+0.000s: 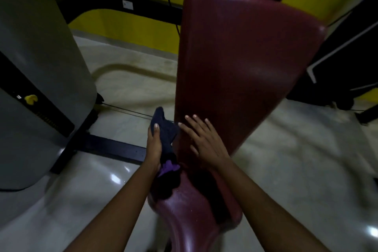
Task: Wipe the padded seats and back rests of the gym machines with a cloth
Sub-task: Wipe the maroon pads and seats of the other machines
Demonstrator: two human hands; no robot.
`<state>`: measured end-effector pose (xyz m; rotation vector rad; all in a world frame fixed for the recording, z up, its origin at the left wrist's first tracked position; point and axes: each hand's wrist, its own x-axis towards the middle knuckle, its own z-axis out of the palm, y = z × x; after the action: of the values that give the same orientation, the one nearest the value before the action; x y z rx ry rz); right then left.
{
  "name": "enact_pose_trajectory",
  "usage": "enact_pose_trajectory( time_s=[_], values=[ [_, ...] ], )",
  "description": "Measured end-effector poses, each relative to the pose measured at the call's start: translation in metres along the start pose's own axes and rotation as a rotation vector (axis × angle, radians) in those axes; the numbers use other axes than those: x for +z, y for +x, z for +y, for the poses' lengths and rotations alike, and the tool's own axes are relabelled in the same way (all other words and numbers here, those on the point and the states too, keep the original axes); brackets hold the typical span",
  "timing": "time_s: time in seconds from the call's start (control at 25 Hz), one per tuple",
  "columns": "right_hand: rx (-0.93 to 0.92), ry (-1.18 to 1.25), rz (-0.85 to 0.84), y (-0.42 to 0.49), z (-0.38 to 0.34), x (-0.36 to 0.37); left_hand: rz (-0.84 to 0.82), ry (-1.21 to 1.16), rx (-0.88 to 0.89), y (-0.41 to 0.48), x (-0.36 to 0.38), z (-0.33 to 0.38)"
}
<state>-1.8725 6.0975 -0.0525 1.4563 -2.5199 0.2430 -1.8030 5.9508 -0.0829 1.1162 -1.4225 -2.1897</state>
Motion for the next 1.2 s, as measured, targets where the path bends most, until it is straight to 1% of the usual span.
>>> enact_pose_trajectory(
  time_s=[0.12, 0.24, 0.32, 0.36, 0.44, 0.48, 0.56, 0.64, 0.68, 0.72, 0.8, 0.88, 0.92, 1.0, 1.04, 1.08, 1.16, 1.2],
  values=[
    [0.164, 0.393, -0.019, -0.013, -0.037, -0.034, -0.013, -0.072, -0.058, -0.048, 0.001, 0.019],
    [0.422, 0.828, -0.047, -0.026, -0.059, -0.053, -0.046, -0.137, -0.1, -0.084, 0.014, 0.034],
    [0.588, 1.158, -0.072, -0.029, -0.063, -0.064, -0.083, -0.241, -0.133, -0.106, 0.028, 0.036],
    [0.612, 1.238, -0.07, -0.032, -0.063, -0.069, -0.115, -0.308, -0.173, -0.118, 0.037, 0.037],
    [0.556, 1.232, -0.049, -0.038, -0.054, -0.076, -0.134, -0.397, -0.211, -0.14, 0.056, 0.04],
    [0.506, 1.224, -0.055, -0.043, -0.045, -0.079, -0.125, -0.426, -0.195, -0.15, 0.064, 0.039],
    [0.469, 1.244, -0.091, -0.054, -0.025, -0.085, -0.115, -0.421, -0.152, -0.17, 0.076, 0.041],
    [0.429, 1.255, -0.186, -0.064, -0.008, -0.087, -0.066, -0.337, -0.114, -0.185, 0.077, 0.036],
    [0.394, 1.227, -0.246, -0.071, -0.002, -0.084, 0.01, -0.25, -0.1, -0.191, 0.072, 0.026],
    [0.353, 1.175, -0.292, -0.08, 0.004, -0.08, 0.12, -0.155, -0.093, -0.196, 0.062, 0.013],
    [0.274, 1.065, -0.354, -0.097, 0.006, -0.069, 0.385, 0.016, -0.088, -0.211, 0.036, -0.024],
    [0.205, 0.916, -0.417, -0.117, -0.007, -0.051, 0.587, 0.073, -0.16, -0.229, 0.011, -0.067],
    [0.17, 0.831, -0.456, -0.132, -0.02, -0.038, 0.649, 0.072, -0.21, -0.237, 0.002, -0.09],
    [0.069, 0.621, -0.512, -0.17, -0.056, -0.019, 0.69, 0.087, -0.317, -0.246, -0.003, -0.126],
    [0.018, 0.538, -0.498, -0.189, -0.072, -0.006, 0.691, 0.085, -0.35, -0.247, -0.003, -0.137],
    [-0.028, 0.506, -0.488, -0.206, -0.084, 0.008, 0.698, 0.051, -0.371, -0.246, -0.003, -0.147],
    [-0.05, 0.561, -0.452, -0.217, -0.086, 0.029, 0.714, -0.03, -0.42, -0.238, -0.001, -0.154],
    [-0.057, 0.575, -0.412, -0.212, -0.081, 0.039, 0.717, 0.032, -0.431, -0.231, -0.003, -0.156]
  ],
)
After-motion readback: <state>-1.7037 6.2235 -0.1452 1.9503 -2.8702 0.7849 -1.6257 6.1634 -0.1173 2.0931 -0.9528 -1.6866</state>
